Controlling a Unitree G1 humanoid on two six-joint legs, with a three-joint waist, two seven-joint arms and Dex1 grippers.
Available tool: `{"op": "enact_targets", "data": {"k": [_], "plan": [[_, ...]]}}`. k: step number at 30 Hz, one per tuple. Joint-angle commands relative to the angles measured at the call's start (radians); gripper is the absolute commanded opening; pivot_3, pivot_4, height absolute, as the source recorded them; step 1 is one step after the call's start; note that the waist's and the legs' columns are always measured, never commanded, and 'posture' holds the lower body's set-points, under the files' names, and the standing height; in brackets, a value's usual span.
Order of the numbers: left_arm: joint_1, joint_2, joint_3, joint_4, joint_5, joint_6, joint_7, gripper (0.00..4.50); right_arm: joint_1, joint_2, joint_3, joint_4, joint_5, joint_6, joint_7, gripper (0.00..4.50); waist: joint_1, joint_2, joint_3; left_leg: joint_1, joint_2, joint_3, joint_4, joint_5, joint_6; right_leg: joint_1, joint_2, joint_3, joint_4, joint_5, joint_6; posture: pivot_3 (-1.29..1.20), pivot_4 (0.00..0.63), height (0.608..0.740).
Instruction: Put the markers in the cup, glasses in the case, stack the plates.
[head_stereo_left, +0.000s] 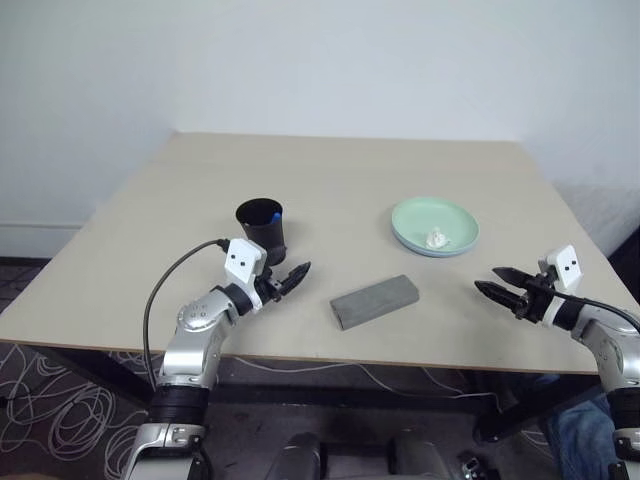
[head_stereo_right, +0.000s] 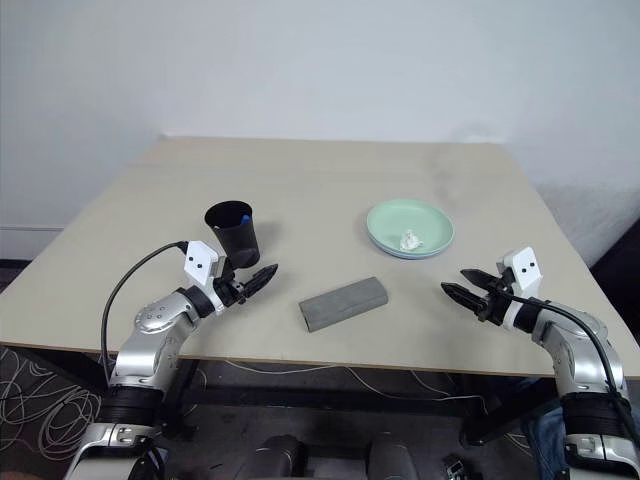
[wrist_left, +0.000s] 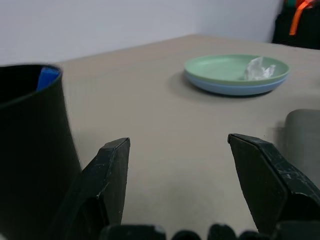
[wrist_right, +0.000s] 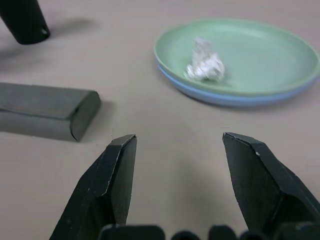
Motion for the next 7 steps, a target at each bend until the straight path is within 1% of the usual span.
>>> {"op": "enact_targets", "data": {"k": [1,7], "plan": [[0.009,-0.001,0.017,-0.037,-0.002,-0.029,0.021,3.30,-0.017,-0.015,-0.026,-0.030,0.008,-0.023,0.007,2.99,0.000,0.000,0.000,0.000,0.000,0.000,0.000,0.000,0.000,0.000,0.000,0.000,0.000,0.000,0.000,0.00,0.000,0.740],[0.049,0.000,0.001,-0.074,0.006,-0.026,0.032,3.30,-0.032,-0.005,-0.012,-0.022,0.000,-0.024,0.004,2.99,0.001,0.000,0.000,0.000,0.000,0.000,0.000,0.000,0.000,0.000,0.000,0.000,0.000,0.000,0.000,0.00,0.000,0.740]]}}
